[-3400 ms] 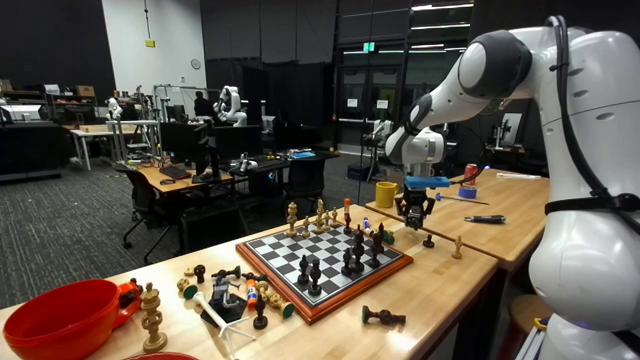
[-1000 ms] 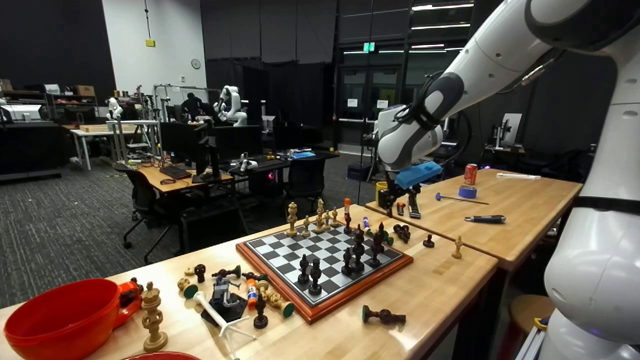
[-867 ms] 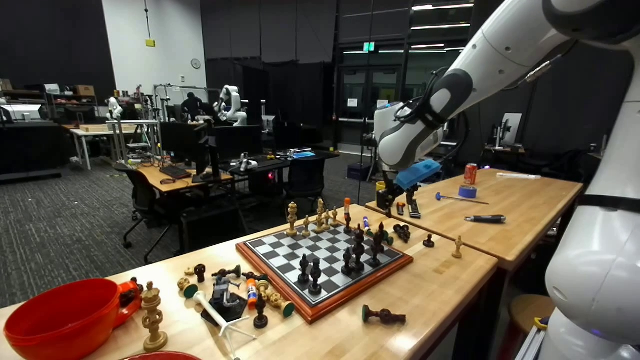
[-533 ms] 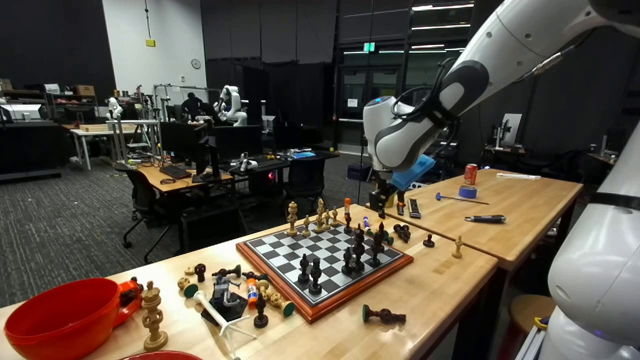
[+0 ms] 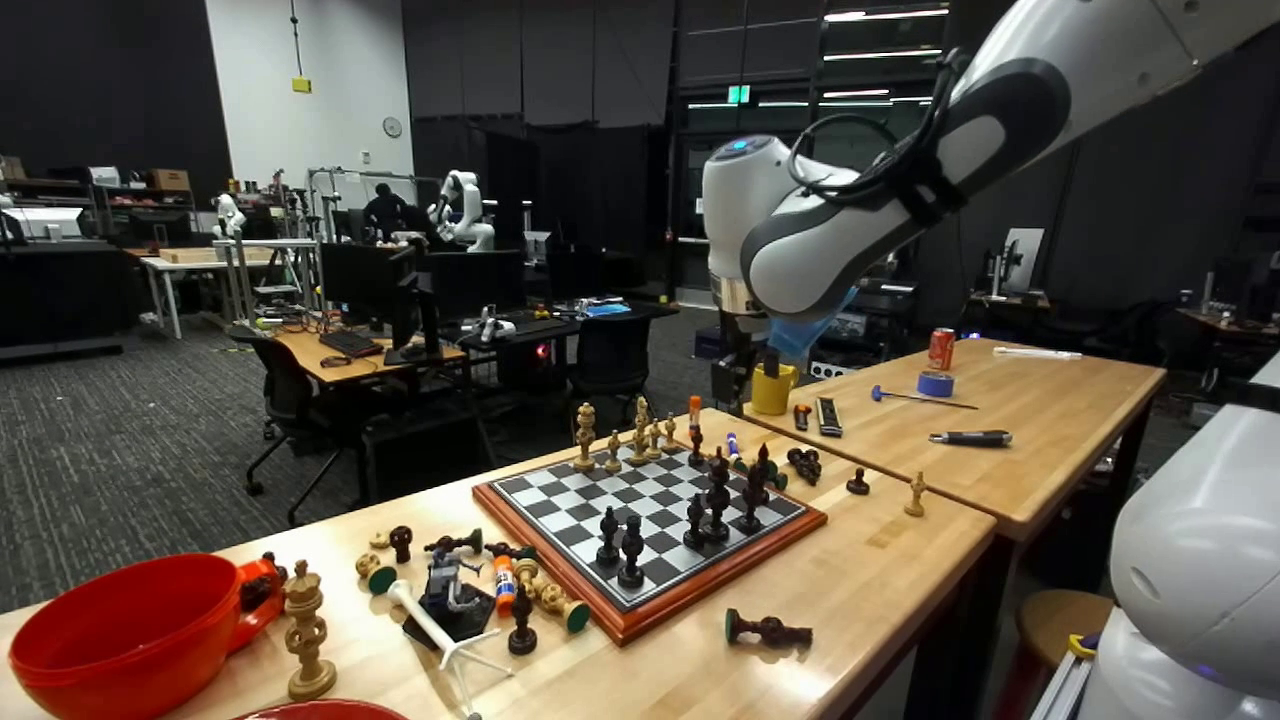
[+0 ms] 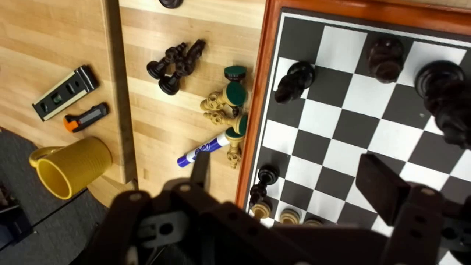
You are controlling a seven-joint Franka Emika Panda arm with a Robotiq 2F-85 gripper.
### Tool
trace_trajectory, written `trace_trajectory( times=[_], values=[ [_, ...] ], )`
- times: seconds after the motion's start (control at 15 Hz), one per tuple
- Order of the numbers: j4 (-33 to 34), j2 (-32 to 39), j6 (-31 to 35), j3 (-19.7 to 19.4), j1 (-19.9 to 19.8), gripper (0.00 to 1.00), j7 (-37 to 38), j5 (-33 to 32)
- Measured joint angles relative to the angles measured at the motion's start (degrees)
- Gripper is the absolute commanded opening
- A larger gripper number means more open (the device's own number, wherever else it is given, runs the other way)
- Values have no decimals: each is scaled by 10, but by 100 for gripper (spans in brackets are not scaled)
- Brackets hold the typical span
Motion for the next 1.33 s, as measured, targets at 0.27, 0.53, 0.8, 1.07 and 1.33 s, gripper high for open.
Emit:
trace_trajectory(
  times=[0.27, 0.53, 0.8, 1.07, 1.33],
  values=[
    [-14, -45, -55, 18, 22, 100, -18, 18],
    [-13, -39, -52, 17, 19, 100, -18, 18],
    [-13, -30, -52, 17, 22, 100, -53, 17],
    [-4, -14, -51, 19, 44, 100, -150, 16],
    [10, 4, -54, 20, 80, 100, -246, 22]
  ],
)
